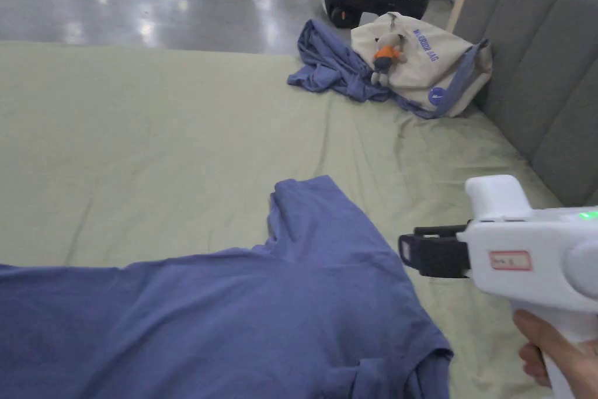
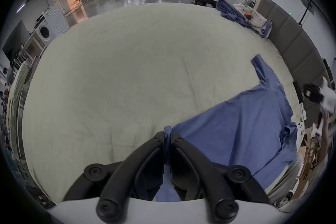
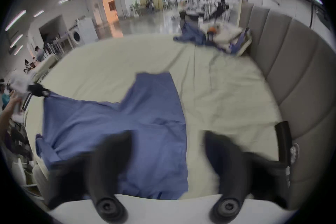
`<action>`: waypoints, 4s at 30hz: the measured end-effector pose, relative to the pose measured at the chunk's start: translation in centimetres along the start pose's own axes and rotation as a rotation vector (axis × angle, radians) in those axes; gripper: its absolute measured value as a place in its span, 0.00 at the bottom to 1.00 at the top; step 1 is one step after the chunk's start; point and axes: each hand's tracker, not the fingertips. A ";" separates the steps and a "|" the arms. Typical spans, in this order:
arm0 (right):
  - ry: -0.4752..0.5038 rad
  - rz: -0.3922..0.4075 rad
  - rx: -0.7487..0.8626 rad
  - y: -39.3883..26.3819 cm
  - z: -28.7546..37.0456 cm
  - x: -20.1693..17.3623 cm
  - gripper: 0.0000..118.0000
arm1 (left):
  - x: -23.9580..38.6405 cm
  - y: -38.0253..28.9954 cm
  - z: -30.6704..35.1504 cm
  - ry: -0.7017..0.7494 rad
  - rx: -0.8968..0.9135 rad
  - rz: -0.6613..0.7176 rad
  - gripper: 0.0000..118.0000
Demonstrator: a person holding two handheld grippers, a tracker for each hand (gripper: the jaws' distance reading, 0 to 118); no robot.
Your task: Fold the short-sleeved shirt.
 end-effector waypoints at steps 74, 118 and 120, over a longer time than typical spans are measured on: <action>0.158 -0.063 0.305 -25.9 22.3 -7.9 0.49 | 1.9 -29.6 12.9 0.178 0.276 0.106 0.70; 0.160 -0.042 0.432 -20.8 24.9 -10.1 0.04 | -0.1 -21.2 -0.8 -0.114 -0.121 -0.043 0.63; 0.165 -0.059 0.432 -21.3 24.9 -9.6 0.04 | 1.2 -21.2 -0.4 -0.090 -0.105 -0.043 0.46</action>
